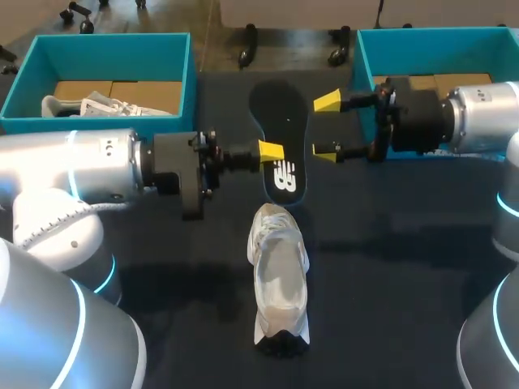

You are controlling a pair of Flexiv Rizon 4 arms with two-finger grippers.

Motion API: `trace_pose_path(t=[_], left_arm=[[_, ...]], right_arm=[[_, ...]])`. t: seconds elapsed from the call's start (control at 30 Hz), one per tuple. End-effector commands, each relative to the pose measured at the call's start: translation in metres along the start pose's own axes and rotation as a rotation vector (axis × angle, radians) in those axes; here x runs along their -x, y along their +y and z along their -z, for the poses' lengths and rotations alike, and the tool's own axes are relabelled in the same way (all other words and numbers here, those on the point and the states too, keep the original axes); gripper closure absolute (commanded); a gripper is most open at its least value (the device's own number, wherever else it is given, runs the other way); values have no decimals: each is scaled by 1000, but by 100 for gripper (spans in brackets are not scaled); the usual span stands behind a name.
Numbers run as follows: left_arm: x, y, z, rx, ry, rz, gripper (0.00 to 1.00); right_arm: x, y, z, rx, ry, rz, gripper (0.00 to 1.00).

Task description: Take the shoe out of the shoebox, open the shoe tongue, remove and reinsert the insole, then place the shoe into the shoebox

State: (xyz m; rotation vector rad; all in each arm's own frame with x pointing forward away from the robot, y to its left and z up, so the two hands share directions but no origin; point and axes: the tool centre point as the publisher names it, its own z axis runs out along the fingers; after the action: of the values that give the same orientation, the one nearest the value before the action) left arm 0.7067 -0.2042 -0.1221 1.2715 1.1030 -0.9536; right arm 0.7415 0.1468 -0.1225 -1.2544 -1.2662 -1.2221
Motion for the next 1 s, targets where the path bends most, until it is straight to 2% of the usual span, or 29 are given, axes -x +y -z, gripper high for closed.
trace_pose_path(t=[0.03, 0.17, 0.3, 0.4, 0.43, 0.47, 0.77, 0.87, 0.93, 1.0], left_arm=[[-8, -5, 0, 13, -1, 9, 100], [-12, -5, -1, 20, 5, 16, 100], [-14, -6, -2, 26, 12, 18, 100], [-14, -7, -3, 27, 15, 19, 100], [-14, -8, -3, 28, 16, 19, 100], [-15, -8, -3, 30, 18, 18, 100], [-18, -8, -5, 31, 26, 12, 100], [-18, -8, -6, 30, 25, 11, 100], [-19, -8, -6, 30, 25, 11, 100], [-19, -8, -6, 30, 26, 11, 100]], right_arm=[[4, -5, -5, 11, -1, 1, 0], [5, -8, -8, 12, -6, 7, 0], [9, -10, -13, 13, -11, 8, 8], [12, -10, -17, 12, -14, 4, 19], [13, -10, -18, 11, -16, 3, 29], [13, -10, -19, 11, -18, 2, 32], [12, -13, -28, 5, -28, -4, 37], [12, -14, -33, 1, -41, -8, 42], [13, -15, -35, -6, -44, -14, 50], [14, -15, -37, -8, -46, -17, 52]])
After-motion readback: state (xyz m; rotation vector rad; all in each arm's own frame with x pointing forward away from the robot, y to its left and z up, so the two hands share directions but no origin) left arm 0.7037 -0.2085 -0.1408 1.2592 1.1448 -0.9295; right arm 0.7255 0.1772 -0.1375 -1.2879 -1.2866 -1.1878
